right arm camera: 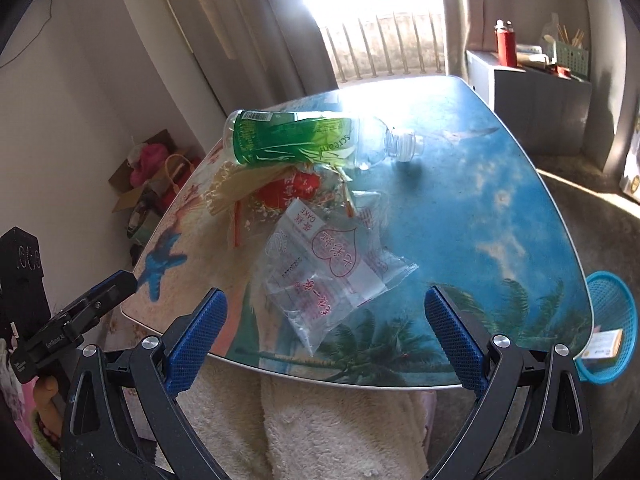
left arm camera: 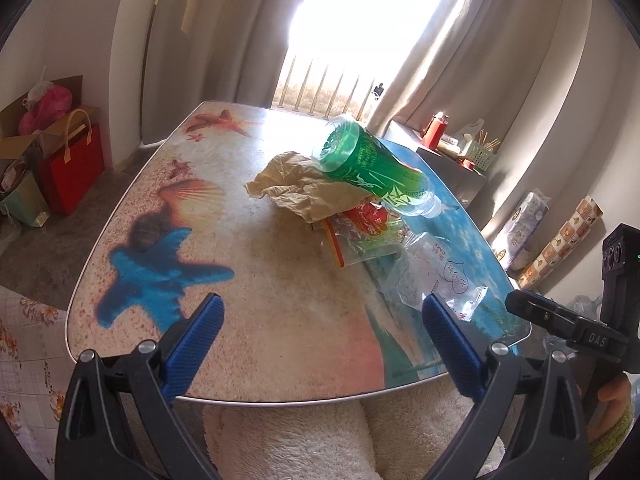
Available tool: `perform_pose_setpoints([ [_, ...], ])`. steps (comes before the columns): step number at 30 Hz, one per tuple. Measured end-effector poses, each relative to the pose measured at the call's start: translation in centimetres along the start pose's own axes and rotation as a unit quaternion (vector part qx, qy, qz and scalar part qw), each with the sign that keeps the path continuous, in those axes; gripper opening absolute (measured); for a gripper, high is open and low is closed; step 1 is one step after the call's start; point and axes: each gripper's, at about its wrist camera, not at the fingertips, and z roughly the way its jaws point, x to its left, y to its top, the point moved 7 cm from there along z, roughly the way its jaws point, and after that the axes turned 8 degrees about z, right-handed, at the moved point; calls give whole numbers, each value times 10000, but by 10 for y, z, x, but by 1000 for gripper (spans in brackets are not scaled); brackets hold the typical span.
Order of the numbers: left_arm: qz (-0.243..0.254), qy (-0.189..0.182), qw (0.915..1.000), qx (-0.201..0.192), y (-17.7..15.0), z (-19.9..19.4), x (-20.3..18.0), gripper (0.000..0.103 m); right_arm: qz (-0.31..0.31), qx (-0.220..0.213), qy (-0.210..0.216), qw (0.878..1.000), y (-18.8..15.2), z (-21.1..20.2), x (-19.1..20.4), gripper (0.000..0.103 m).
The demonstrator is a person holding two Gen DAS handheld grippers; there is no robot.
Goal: Collect trash
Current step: 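Move both tools back toward the table with the green bottle and paper, then move the right tool toward the green plastic bottle on the table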
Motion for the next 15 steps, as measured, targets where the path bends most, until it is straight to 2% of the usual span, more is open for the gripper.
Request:
perform_pose_setpoints([
  [4,87,57,9999,49,4,4,2,97,-33,-255,-61,9997,13,-3,4,95],
  [9,148,137,9997,113,7,6,4,97,-1003,-458,50,9939,20,5,41,95],
  [11,136,155,9997,133,8,7,4,97,-1179,-410,-50,9922,19,19,45,95],
  [15,107,164,9997,169,8,8,3,97,-1093,-90,-193,9938,17,55,31,95],
])
